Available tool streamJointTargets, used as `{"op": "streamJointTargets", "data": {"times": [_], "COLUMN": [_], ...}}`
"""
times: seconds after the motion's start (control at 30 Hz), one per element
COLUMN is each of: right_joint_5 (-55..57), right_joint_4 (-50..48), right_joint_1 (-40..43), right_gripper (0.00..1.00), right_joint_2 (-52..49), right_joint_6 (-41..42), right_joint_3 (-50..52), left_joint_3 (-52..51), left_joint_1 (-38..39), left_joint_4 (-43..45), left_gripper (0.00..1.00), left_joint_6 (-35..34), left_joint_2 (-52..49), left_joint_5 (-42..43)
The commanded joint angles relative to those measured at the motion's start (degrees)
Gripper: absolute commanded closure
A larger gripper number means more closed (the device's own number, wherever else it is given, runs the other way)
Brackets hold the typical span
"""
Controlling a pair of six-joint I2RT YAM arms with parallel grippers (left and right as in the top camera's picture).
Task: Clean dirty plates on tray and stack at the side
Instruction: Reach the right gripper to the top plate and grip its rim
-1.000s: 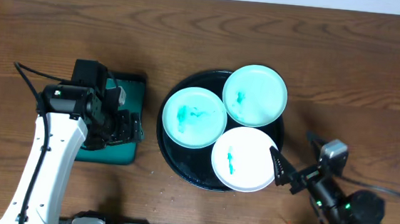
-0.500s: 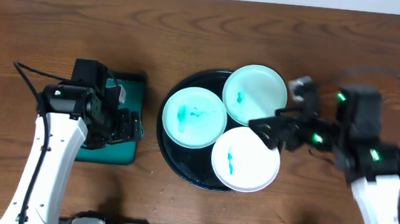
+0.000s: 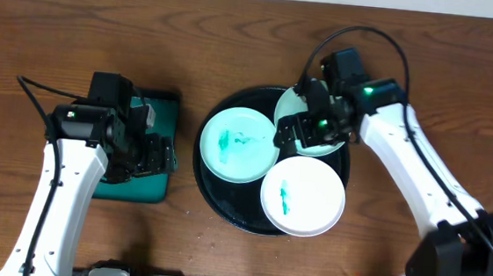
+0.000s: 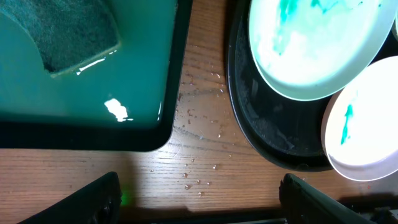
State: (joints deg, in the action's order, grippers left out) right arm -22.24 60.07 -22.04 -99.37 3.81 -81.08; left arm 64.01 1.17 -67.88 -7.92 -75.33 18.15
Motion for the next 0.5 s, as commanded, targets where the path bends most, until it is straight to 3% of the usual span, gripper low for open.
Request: {"op": "streamJointTargets", "data": {"times": [0.0,0.1,0.17,0.2,0.37,0.47], "right_joint_5": [-4.87,-4.98,4.50,7.04,9.46,15.65], "right_joint_4": [-3.10,-6.21,-5.40,-5.14,-7.23,-7.06], "right_joint_1": [-0.57,-1.25,-2.34,-2.93,-7.28,-9.99], "right_gripper": [0.01,0.01,0.08,0.10,0.18,0.21], "right_joint_2": [-2.32,-4.44,-5.46,-5.62,-5.66,-5.75], "right_joint_6": [1.66,3.89,17.00,19.71,25.24,33.22], "right_joint_3": [-1.29,-1.27,-1.18,-1.07,0.26,0.31], "left_joint_3": [1.11,1.11,1.11,1.11,1.11,1.11], "left_joint_1": [-0.24,-0.22,-0.24,-0.24,-0.24,-0.24], "left_joint_4": [-0.09,0.20,0.44,0.70,2.34,3.08], "left_gripper": [0.18,0.18,0.18,0.18,0.18,0.18], "left_joint_6": [-0.35,-0.35,-0.35,-0.35,-0.37,-0.35], "left_joint_2": [0.00,0.00,0.00,0.00,-0.02,-0.02], "left_joint_5": [0.70,0.70,0.70,0.70,0.66,0.66]}}
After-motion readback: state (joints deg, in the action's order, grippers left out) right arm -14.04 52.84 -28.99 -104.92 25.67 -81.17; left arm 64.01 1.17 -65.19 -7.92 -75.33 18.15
